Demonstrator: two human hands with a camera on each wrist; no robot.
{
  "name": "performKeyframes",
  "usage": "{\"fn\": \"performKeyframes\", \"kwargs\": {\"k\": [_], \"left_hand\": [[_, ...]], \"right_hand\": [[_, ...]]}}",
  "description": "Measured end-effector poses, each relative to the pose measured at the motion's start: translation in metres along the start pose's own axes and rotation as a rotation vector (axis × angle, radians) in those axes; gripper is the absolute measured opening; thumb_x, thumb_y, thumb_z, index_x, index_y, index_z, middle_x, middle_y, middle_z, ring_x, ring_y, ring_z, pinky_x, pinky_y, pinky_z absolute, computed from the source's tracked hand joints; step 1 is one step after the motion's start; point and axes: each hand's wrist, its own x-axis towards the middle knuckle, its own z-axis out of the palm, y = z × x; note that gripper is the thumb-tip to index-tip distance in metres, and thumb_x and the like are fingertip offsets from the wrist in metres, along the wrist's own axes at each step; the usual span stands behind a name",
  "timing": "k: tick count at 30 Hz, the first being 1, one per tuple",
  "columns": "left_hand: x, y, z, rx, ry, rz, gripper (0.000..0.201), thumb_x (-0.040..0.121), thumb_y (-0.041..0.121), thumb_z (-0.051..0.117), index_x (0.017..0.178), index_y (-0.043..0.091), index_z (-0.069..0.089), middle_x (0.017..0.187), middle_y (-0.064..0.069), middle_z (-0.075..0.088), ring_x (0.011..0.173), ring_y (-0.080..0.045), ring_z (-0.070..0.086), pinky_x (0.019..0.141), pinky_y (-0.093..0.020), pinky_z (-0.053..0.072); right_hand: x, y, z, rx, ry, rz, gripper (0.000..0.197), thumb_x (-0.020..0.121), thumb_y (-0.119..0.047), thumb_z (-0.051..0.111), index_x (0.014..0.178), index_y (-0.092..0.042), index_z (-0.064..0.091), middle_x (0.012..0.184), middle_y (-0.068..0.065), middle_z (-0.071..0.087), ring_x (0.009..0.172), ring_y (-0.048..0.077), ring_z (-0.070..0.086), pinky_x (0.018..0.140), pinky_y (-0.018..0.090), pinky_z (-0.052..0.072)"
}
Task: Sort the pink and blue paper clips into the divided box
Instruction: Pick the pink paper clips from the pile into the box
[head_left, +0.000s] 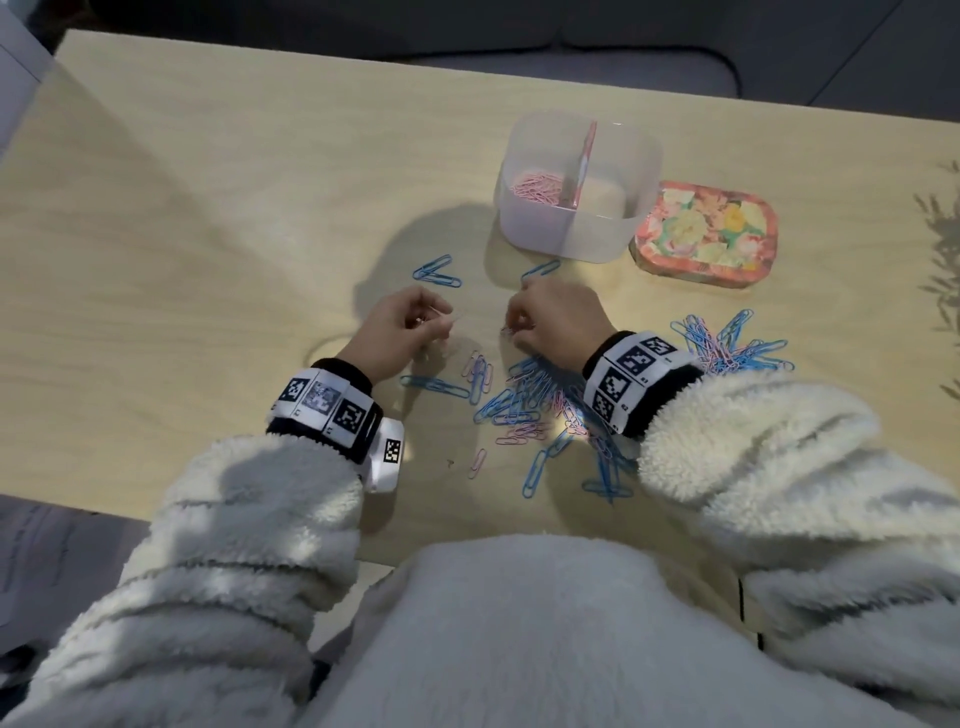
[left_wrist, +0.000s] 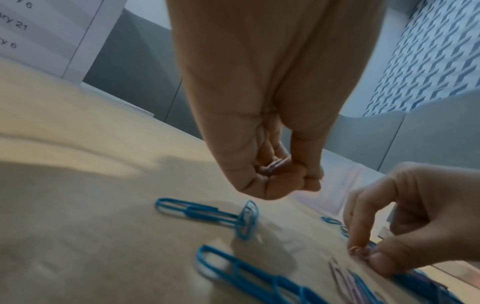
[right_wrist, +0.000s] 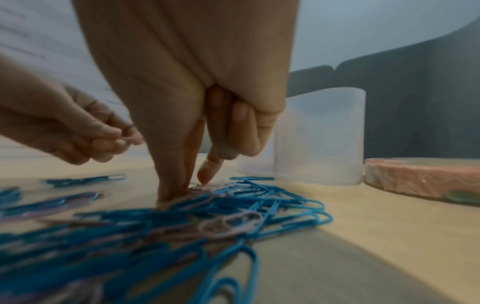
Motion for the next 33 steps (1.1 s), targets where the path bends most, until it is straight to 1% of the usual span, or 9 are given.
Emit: {"fn": "performKeyframes", "kwargs": {"k": [3, 7, 10, 12, 14, 18, 22, 27, 33], "left_hand": [[0.002, 0.001, 0.006, -0.025, -0.024, -0.045, 0.022, 0.092, 0.005, 0.048, 0.112, 0.014, 0.055, 0.068, 0.002, 0.052, 0.046, 0.003, 0.049, 0.05, -0.012, 0.04], [0.005, 0.005, 0.014, -0.231, 0.001, -0.197, 0.026, 0.089, 0.0, 0.04, 0.082, 0.017, 0.058, 0.059, 0.003, 0.048, 0.045, -0.003, 0.047, 0.048, -0.016, 0.035], [0.005, 0.009, 0.017, -0.336, 0.009, -0.265, 0.026, 0.092, 0.009, 0.042, 0.068, 0.018, 0.046, 0.062, -0.001, 0.042, 0.047, -0.008, 0.038, 0.044, -0.016, 0.033], [0.005, 0.005, 0.018, -0.175, 0.007, -0.236, 0.029, 0.094, 0.019, 0.046, 0.065, 0.019, 0.042, 0.062, 0.0, 0.043, 0.046, -0.007, 0.04, 0.043, -0.014, 0.034], [0.004, -0.001, 0.021, 0.08, 0.012, -0.15, 0.029, 0.093, 0.024, 0.05, 0.065, 0.019, 0.045, 0.062, 0.002, 0.046, 0.054, -0.01, 0.042, 0.051, -0.02, 0.036], [-0.003, -0.009, 0.027, 0.452, 0.008, -0.038, 0.011, 0.086, 0.025, 0.06, 0.08, 0.016, 0.054, 0.074, -0.001, 0.06, 0.072, -0.021, 0.054, 0.069, -0.031, 0.043], [-0.013, -0.007, 0.031, 0.573, 0.044, 0.025, 0.015, 0.084, 0.024, 0.061, 0.089, 0.011, 0.058, 0.082, -0.001, 0.058, 0.08, -0.022, 0.053, 0.074, -0.033, 0.042], [-0.014, -0.006, 0.029, 0.611, 0.089, 0.024, 0.015, 0.088, 0.02, 0.057, 0.096, 0.007, 0.058, 0.097, -0.014, 0.066, 0.092, -0.029, 0.058, 0.072, -0.03, 0.038], [-0.017, -0.007, 0.03, 0.622, 0.076, 0.035, 0.016, 0.09, 0.02, 0.054, 0.098, 0.007, 0.056, 0.096, -0.012, 0.062, 0.093, -0.028, 0.055, 0.071, -0.028, 0.033]], "right_hand": [[-0.001, 0.001, 0.006, -0.094, -0.005, -0.062, 0.018, 0.091, -0.019, 0.054, 0.102, -0.011, 0.064, 0.112, 0.008, 0.056, 0.101, 0.03, 0.057, 0.066, 0.033, 0.035], [-0.003, 0.007, 0.006, -0.079, 0.015, -0.028, 0.016, 0.093, -0.014, 0.045, 0.104, -0.01, 0.057, 0.108, 0.01, 0.061, 0.099, 0.031, 0.057, 0.068, 0.033, 0.035], [-0.004, 0.014, -0.001, 0.456, 0.193, 0.147, 0.011, 0.091, -0.016, 0.048, 0.097, -0.012, 0.057, 0.087, 0.005, 0.067, 0.085, 0.022, 0.062, 0.076, 0.034, 0.046], [-0.006, 0.015, -0.007, 0.902, 0.311, 0.249, 0.01, 0.091, -0.008, 0.047, 0.097, -0.01, 0.056, 0.072, 0.002, 0.063, 0.063, 0.008, 0.062, 0.063, 0.024, 0.051], [-0.009, 0.015, -0.013, 1.157, 0.323, 0.353, 0.016, 0.092, -0.003, 0.043, 0.099, -0.009, 0.056, 0.067, 0.002, 0.057, 0.041, -0.001, 0.051, 0.039, 0.013, 0.038], [-0.013, 0.014, -0.013, 1.319, 0.202, 0.495, 0.023, 0.087, -0.003, 0.037, 0.084, -0.012, 0.059, 0.06, 0.0, 0.049, 0.04, 0.008, 0.041, 0.034, 0.018, 0.024], [-0.015, 0.004, -0.001, 0.891, 0.114, 0.249, 0.016, 0.085, -0.016, 0.059, 0.07, -0.011, 0.055, 0.058, -0.003, 0.046, 0.047, 0.004, 0.04, 0.048, 0.021, 0.032], [-0.028, -0.025, 0.024, 0.241, -0.051, -0.132, 0.015, 0.085, -0.019, 0.056, 0.098, -0.022, 0.063, 0.07, -0.006, 0.059, 0.078, 0.02, 0.058, 0.067, 0.028, 0.035], [-0.023, -0.026, 0.023, 0.04, -0.014, -0.186, 0.017, 0.09, -0.024, 0.051, 0.102, -0.02, 0.063, 0.097, 0.006, 0.068, 0.096, 0.028, 0.061, 0.068, 0.03, 0.035]]}}
